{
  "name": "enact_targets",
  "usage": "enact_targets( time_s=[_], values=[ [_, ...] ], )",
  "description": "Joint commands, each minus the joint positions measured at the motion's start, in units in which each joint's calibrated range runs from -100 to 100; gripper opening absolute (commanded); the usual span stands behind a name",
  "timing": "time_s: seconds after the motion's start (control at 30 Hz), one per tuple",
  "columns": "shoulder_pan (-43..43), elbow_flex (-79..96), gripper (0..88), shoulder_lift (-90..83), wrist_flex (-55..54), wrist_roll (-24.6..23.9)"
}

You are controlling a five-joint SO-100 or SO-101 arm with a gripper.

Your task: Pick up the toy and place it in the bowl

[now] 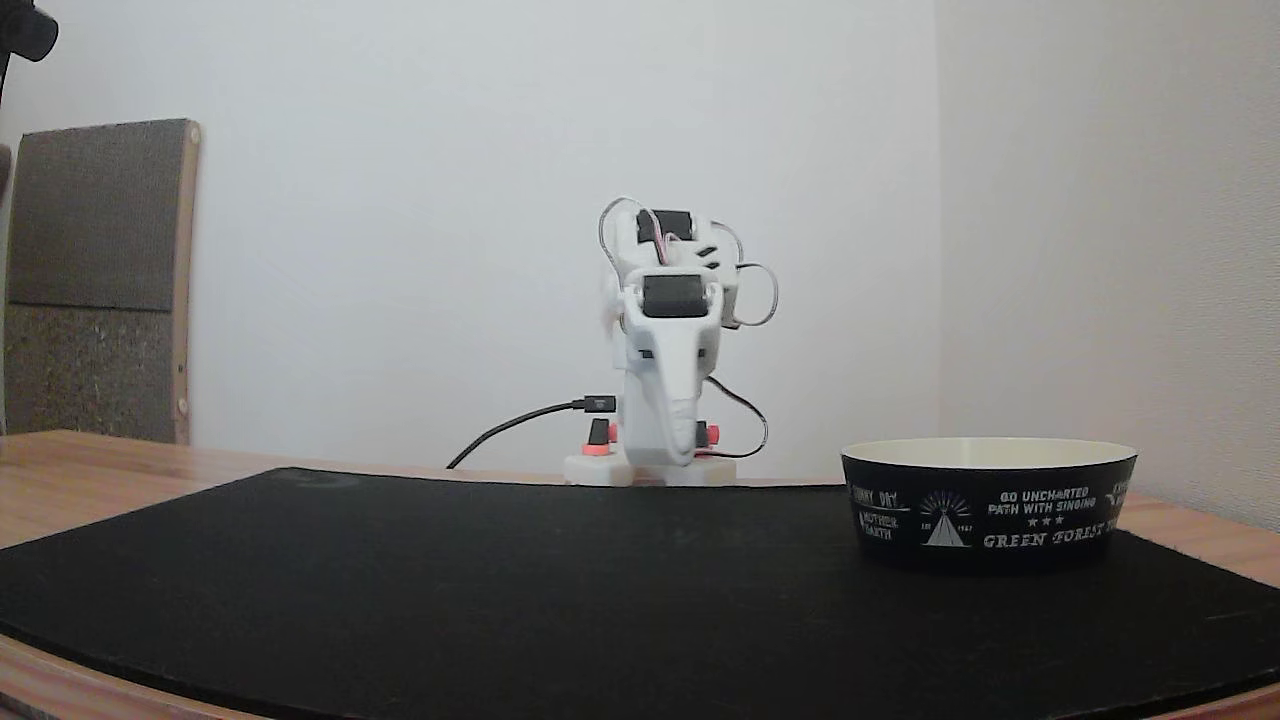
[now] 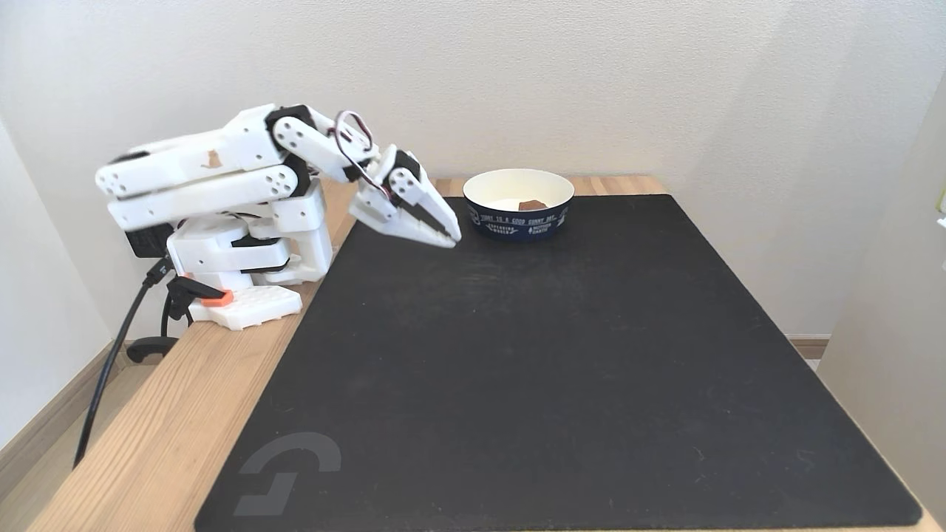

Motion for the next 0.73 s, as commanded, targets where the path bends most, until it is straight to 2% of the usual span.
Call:
enact_targets(
  time_s=[0.0,0.7],
  values=[
    [1.06,0.8,2.3,-3.5,2.48,-0.17],
    [1.14,0.62,2.5,-3.41,2.48,0.25]
  ],
)
